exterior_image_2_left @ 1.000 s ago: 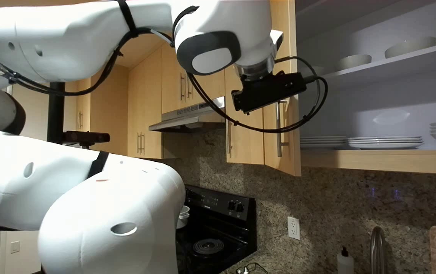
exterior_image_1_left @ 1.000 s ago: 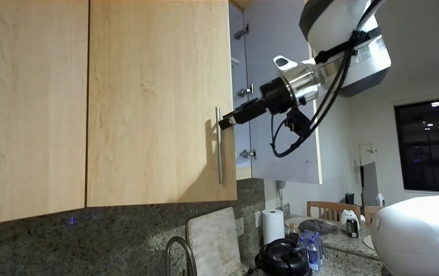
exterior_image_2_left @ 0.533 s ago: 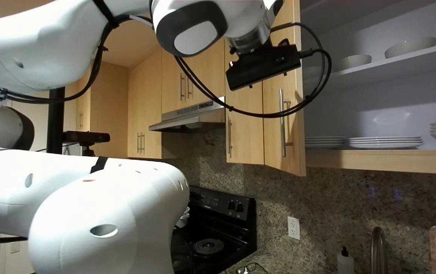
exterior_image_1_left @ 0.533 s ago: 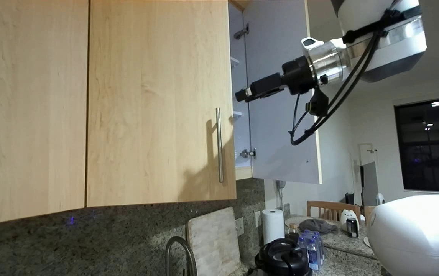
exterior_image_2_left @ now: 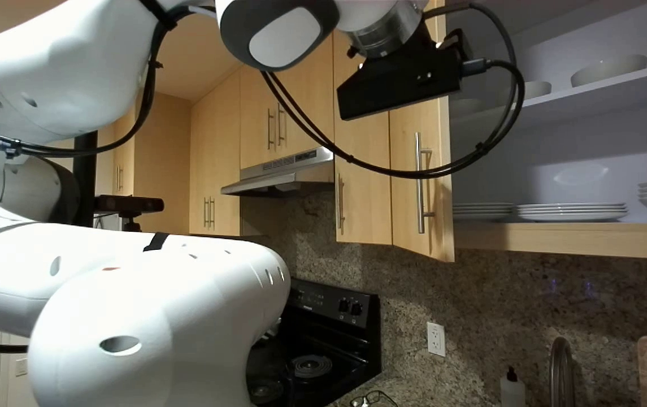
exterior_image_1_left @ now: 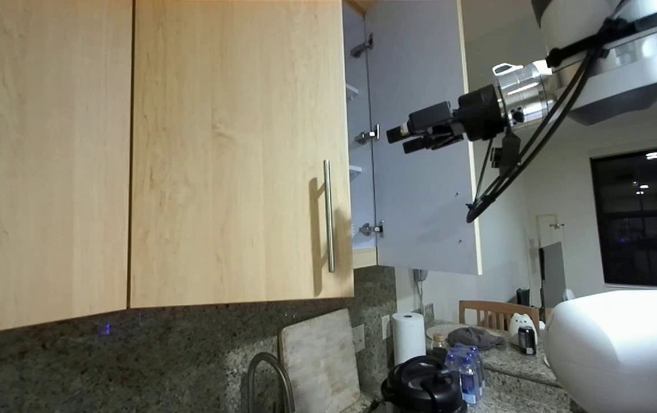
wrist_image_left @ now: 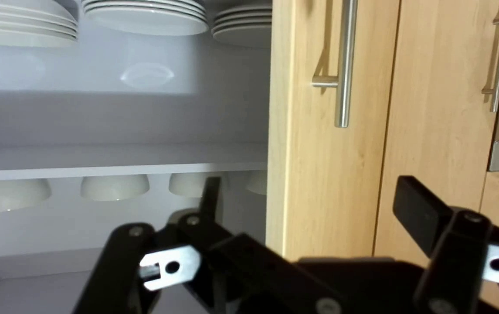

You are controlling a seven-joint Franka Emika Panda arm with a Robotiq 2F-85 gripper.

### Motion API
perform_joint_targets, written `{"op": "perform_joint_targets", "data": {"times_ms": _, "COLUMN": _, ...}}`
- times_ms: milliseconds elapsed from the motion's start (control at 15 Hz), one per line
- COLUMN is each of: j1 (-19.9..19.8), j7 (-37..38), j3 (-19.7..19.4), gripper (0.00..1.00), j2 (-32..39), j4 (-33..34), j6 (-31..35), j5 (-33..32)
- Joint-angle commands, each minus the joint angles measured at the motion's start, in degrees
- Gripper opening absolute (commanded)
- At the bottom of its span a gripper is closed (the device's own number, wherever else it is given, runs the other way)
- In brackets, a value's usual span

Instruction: Open the left door of the first upper cabinet from the right

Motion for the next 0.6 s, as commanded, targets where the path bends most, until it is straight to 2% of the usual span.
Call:
{"op": "perform_joint_targets", "data": {"times_ms": 0, "j1": -2.0, "j7": -1.6, "j3": -0.8, "gripper": 1.00, "j2": 5.6, "j4": -0.2, "j6": -1.6, "j5": 0.3}}
{"op": "perform_joint_targets", "data": {"times_ms": 67, "j1": 4.6, "j7": -1.6, "j3": -2.9, "gripper": 1.00, "j2": 7.3, "j4": -0.3, "j6": 1.9, "j5": -4.0}}
{"op": "perform_joint_targets", "data": {"times_ms": 133, "j1": 0.6, "j7": -4.7, "j3": -2.8, "gripper": 1.00, "j2": 9.3, "j4": -0.4, "j6": -5.0, "j5": -4.6}}
{"op": "perform_joint_targets", "data": {"times_ms": 333, "j1": 2.3, "j7": -12.6, "j3": -4.8, "gripper": 1.00, "j2": 16.6, "j4": -0.6, "j6": -10.7, "j5": -7.9}}
{"op": "perform_joint_targets", "data": {"times_ms": 533, "j1": 3.1, "j7": -23.6, "j3": -4.7, "gripper": 1.00, "j2": 23.7, "j4": -0.9, "j6": -14.1, "j5": -9.8}}
